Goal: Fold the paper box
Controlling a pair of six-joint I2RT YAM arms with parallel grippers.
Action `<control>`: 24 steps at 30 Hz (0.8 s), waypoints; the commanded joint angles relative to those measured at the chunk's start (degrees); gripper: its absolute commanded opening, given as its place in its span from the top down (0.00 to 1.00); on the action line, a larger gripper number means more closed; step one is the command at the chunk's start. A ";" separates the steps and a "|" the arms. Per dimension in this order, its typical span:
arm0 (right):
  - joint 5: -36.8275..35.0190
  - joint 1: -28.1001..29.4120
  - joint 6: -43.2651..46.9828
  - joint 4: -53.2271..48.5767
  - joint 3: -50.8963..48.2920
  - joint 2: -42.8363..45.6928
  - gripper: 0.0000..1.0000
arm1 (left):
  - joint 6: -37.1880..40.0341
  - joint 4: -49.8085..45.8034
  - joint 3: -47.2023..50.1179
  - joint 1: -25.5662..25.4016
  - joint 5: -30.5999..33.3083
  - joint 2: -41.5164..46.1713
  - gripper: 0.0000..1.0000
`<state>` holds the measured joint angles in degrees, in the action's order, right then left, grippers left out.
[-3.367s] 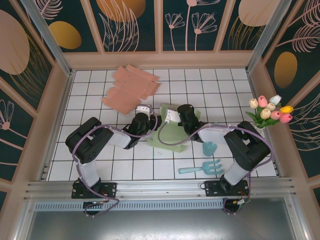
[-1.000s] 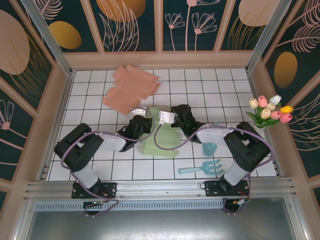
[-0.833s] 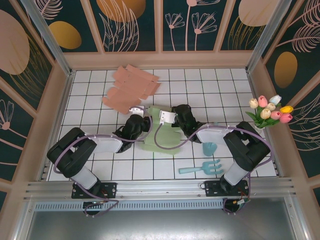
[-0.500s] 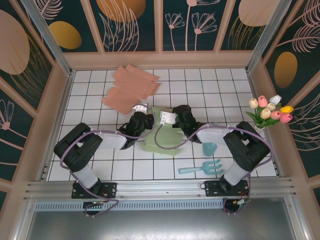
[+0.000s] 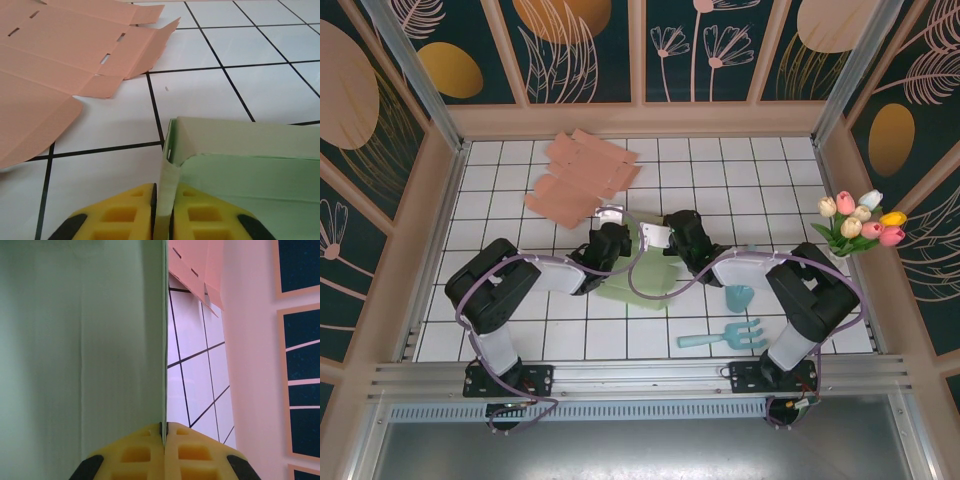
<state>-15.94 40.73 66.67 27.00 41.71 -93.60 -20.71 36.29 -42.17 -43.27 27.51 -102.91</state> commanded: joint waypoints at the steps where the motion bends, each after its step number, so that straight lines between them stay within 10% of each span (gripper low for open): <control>1: -0.36 -0.21 -1.80 -3.01 -1.20 -0.33 1.00 | 1.27 -0.63 2.77 2.77 4.11 0.23 0.75; 12: -0.18 -0.21 -2.24 -2.70 -1.37 -0.85 1.00 | -1.52 8.08 10.85 2.66 -6.78 1.74 0.69; 18: -0.34 0.05 -2.34 -2.31 -1.55 -0.38 1.00 | -3.01 5.99 8.41 2.65 -1.29 -1.87 1.00; 24: 1.69 0.05 -5.55 -3.96 -0.32 2.37 0.80 | -4.21 7.76 9.37 2.59 2.67 -2.06 1.00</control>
<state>-14.83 41.04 64.55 26.65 41.50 -93.27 -22.68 46.57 -34.06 -42.17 22.26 -103.18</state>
